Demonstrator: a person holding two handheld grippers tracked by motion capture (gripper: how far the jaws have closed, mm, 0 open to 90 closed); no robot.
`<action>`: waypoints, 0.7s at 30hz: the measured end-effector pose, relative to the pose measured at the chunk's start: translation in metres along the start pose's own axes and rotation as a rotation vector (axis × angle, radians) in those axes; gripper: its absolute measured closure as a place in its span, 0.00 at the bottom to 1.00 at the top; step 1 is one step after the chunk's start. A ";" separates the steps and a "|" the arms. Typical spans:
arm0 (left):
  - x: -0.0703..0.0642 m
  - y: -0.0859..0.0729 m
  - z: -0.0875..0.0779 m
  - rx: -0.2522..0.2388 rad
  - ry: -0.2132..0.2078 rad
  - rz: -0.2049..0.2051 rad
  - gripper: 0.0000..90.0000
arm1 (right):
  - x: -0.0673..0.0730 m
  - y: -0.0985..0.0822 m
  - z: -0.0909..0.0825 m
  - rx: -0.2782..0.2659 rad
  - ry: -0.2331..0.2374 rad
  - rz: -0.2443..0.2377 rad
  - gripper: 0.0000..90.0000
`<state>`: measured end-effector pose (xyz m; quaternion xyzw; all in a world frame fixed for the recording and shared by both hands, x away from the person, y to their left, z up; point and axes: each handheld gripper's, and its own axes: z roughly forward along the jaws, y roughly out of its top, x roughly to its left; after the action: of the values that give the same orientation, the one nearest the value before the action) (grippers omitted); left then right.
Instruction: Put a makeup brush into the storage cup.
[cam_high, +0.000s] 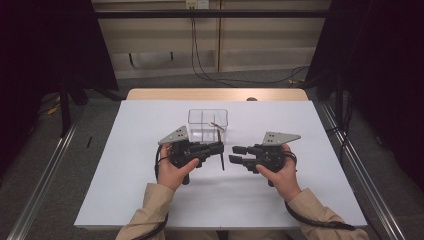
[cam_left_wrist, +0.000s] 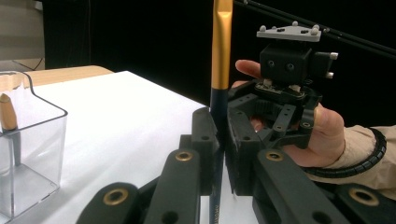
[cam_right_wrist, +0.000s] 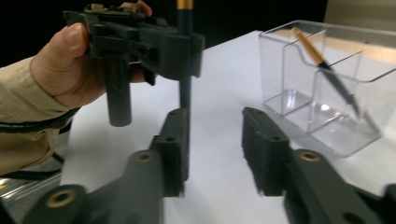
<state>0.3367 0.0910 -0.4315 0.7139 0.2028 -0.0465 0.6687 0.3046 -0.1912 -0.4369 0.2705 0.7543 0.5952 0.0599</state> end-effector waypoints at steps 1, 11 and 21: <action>0.000 0.000 0.000 0.000 0.000 -0.001 0.93 | -0.001 0.000 -0.001 -0.002 -0.006 -0.006 0.58; 0.000 0.002 -0.004 -0.009 0.008 0.010 0.92 | -0.006 0.000 -0.010 0.003 -0.048 -0.027 0.29; 0.000 0.004 -0.006 -0.011 0.014 0.016 0.92 | -0.009 -0.001 -0.025 -0.007 -0.060 -0.031 0.16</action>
<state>0.3372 0.0967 -0.4275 0.7120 0.2021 -0.0350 0.6716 0.3016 -0.2175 -0.4330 0.2764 0.7543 0.5882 0.0927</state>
